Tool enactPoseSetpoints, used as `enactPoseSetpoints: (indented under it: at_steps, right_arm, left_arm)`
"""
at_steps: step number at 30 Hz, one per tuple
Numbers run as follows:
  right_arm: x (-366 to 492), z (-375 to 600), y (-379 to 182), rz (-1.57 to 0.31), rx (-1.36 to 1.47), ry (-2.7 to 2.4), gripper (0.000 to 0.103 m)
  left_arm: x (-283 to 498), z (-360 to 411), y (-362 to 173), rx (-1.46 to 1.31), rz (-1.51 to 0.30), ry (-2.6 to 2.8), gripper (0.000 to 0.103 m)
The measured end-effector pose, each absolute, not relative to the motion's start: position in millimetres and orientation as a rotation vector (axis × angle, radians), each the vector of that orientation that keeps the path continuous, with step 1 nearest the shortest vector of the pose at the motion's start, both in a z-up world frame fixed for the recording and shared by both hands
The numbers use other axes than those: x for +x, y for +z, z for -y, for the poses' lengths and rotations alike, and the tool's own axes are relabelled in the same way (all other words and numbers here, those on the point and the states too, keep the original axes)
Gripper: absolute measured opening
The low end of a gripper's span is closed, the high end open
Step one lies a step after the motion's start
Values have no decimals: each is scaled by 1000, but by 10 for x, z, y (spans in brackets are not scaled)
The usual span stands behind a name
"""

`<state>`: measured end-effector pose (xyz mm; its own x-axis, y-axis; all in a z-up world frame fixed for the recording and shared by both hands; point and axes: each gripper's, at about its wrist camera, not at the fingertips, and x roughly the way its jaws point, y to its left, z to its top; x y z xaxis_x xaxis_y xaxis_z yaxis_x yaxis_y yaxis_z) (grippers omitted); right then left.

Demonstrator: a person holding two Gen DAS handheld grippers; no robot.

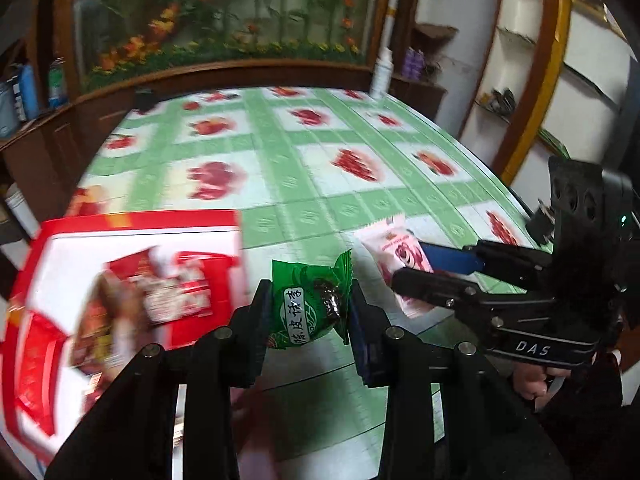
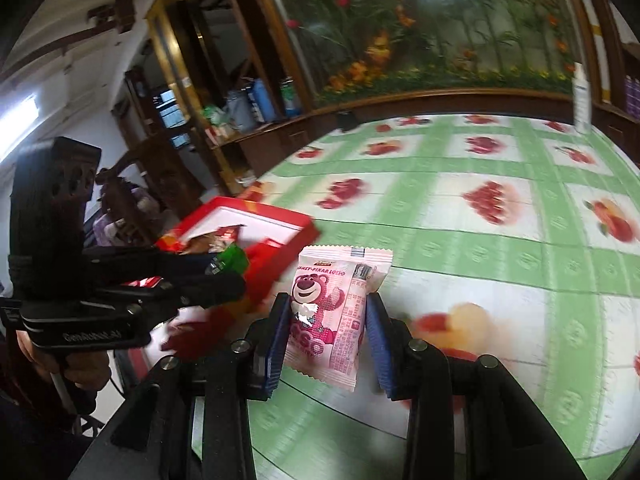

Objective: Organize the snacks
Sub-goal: 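Move both held packets over the tray and open both tools to drop them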

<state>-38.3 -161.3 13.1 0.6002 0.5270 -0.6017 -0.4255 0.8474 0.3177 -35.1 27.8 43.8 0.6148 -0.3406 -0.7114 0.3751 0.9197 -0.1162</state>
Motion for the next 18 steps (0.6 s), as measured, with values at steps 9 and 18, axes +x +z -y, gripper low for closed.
enactPoseSetpoints:
  at_steps: [9, 18]
  right_arm:
    - [-346, 718, 236, -724, 75, 695, 38]
    - [-250, 48, 307, -707, 40, 763, 38]
  left_arm:
    - [-411, -1089, 403, -33, -798, -245, 33]
    - [-464, -1505, 373, -95, -779, -179, 33]
